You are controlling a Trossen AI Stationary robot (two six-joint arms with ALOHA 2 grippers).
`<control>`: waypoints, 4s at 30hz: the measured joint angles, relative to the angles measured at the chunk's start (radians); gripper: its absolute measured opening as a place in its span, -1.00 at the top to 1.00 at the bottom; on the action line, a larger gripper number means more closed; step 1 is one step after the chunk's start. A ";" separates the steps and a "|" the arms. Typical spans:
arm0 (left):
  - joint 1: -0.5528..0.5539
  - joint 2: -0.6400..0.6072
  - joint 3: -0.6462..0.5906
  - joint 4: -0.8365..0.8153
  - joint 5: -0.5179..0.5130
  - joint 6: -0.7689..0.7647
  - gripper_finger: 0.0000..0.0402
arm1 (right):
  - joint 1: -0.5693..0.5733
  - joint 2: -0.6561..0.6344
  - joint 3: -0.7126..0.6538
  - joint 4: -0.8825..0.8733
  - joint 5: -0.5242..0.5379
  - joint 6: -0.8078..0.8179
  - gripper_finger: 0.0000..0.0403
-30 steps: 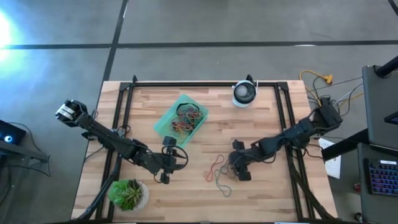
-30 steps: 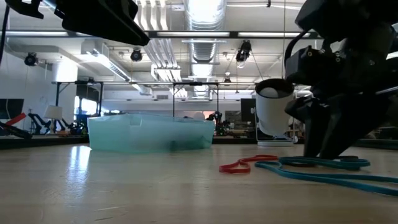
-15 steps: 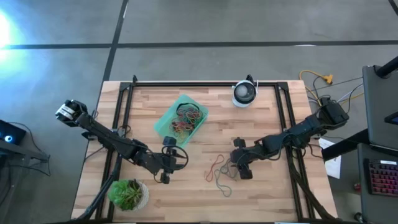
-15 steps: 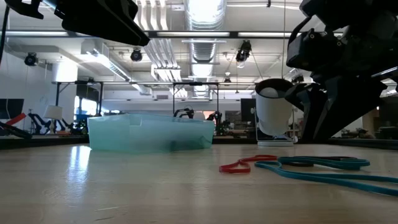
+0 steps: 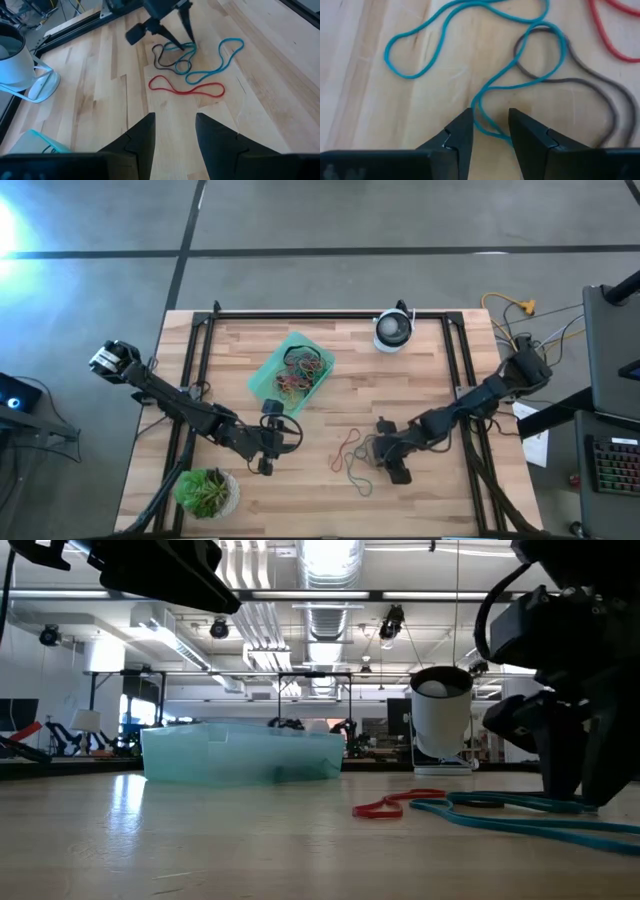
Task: Pick and place rubber bands into bin
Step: Put the blue rubber band into the green bin, then put the red rubber band into the green bin
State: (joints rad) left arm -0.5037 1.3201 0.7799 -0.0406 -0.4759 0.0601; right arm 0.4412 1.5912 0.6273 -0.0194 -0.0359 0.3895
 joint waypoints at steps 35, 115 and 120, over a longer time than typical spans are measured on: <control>0.000 0.000 0.000 0.004 0.000 0.000 0.38 | 0.084 0.107 0.013 0.116 0.103 -0.069 0.92; 0.000 0.000 -0.001 0.001 0.000 0.005 0.38 | -0.700 0.220 0.711 -0.334 -0.237 -0.659 0.12; 0.000 0.029 -0.002 0.056 0.026 0.046 0.38 | -0.596 0.093 0.661 -0.558 -0.259 -0.637 0.10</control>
State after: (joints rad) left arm -0.5034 1.3492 0.7784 0.0155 -0.4500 0.1057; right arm -0.1547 1.6839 1.2881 -0.5771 -0.2944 -0.2477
